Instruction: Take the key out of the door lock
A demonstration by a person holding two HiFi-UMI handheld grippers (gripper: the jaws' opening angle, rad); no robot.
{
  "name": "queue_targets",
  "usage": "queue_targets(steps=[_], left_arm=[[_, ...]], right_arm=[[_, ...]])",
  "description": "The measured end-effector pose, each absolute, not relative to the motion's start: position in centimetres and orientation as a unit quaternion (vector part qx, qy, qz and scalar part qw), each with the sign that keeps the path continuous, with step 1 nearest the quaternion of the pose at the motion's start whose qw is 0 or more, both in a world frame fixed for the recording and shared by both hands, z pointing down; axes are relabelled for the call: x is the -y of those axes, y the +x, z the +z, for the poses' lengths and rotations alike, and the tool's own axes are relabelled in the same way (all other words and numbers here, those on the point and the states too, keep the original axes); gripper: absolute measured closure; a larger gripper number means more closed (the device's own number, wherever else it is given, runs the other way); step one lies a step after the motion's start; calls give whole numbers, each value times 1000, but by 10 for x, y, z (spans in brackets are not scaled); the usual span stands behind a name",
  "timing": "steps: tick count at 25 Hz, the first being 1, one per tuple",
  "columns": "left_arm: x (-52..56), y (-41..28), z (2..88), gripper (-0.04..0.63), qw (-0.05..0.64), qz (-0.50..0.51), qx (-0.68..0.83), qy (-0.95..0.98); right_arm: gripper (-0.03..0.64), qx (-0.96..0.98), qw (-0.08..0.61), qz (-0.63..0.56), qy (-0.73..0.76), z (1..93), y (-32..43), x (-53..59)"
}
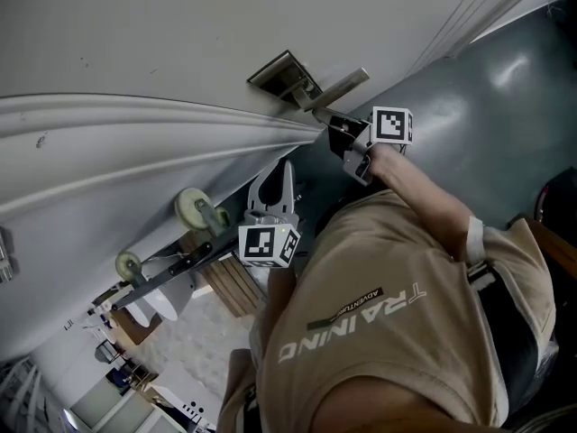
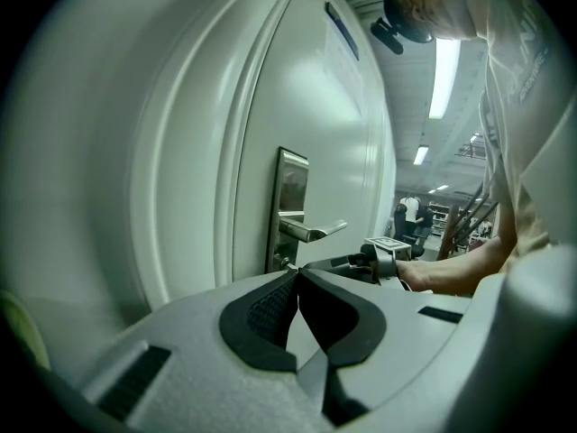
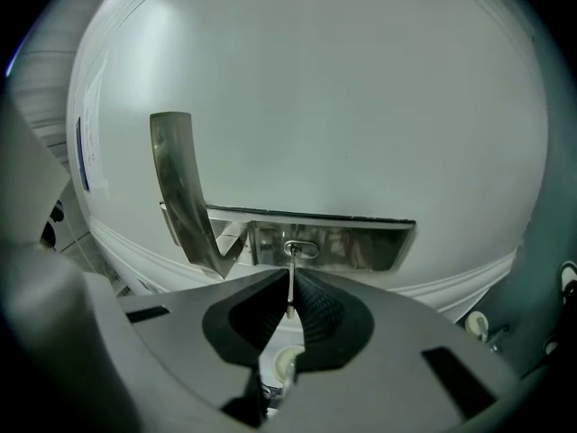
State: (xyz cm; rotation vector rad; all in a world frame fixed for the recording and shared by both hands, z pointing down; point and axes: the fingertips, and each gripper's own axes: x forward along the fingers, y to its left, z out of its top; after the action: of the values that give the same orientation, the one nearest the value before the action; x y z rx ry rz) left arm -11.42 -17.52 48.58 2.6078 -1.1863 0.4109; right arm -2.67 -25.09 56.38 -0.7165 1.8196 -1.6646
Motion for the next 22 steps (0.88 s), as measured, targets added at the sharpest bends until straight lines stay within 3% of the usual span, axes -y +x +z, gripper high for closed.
queue_targets(steps=[11, 22], left_arm=[[155, -116, 487, 586, 127, 140, 402, 896], [115, -113, 458, 586, 113, 108, 416, 896]], right_arm=[[598, -690, 271, -611, -276, 558, -25, 219], [598, -747, 200, -559, -299, 528, -25, 169]])
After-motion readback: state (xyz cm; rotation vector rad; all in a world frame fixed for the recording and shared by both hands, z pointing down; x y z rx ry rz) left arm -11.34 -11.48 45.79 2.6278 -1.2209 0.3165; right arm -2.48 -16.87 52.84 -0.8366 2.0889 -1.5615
